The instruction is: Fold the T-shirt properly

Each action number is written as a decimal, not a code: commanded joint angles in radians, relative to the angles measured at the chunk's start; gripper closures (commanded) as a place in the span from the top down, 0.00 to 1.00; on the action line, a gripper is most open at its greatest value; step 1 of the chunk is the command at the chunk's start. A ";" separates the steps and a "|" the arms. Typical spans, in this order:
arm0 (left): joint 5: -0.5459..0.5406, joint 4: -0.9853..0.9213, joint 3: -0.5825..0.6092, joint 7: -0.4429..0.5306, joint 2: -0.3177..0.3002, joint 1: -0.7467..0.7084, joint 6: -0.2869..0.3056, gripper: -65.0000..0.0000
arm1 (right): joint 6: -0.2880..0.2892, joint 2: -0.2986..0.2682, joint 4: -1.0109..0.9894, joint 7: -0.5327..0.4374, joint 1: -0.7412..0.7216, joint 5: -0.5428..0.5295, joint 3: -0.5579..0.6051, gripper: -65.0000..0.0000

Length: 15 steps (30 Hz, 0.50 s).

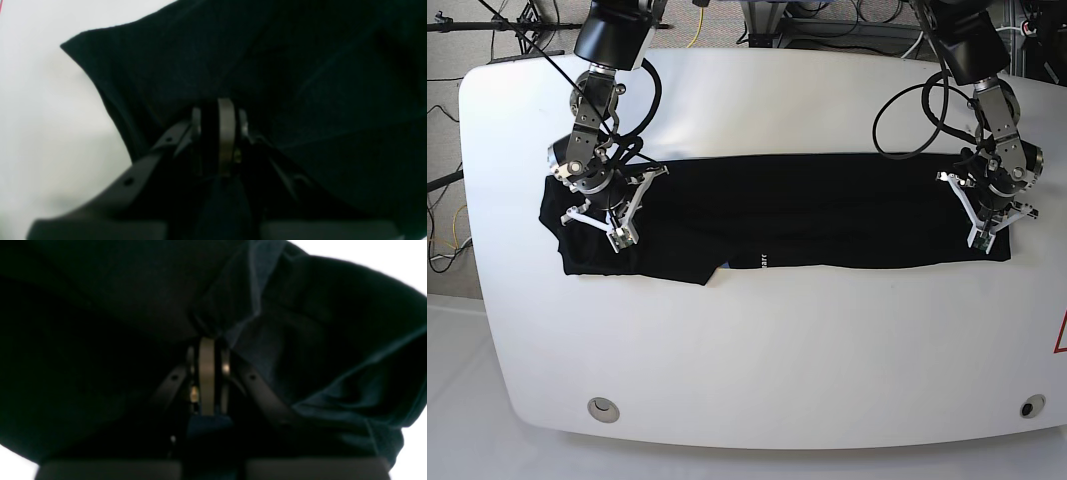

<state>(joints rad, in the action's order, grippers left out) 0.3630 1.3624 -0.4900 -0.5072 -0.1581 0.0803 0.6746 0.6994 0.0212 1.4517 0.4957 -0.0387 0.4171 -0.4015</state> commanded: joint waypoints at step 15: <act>-0.002 0.038 0.000 0.005 -0.011 0.045 -0.002 0.08 | -0.001 -0.007 -0.029 0.123 -0.008 0.090 -0.020 0.00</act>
<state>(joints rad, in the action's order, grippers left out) 0.3664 1.3647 -0.4892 -0.5198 -0.1562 0.1059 0.6785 0.6994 0.0223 1.4368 0.4980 -0.0582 0.4213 -0.4179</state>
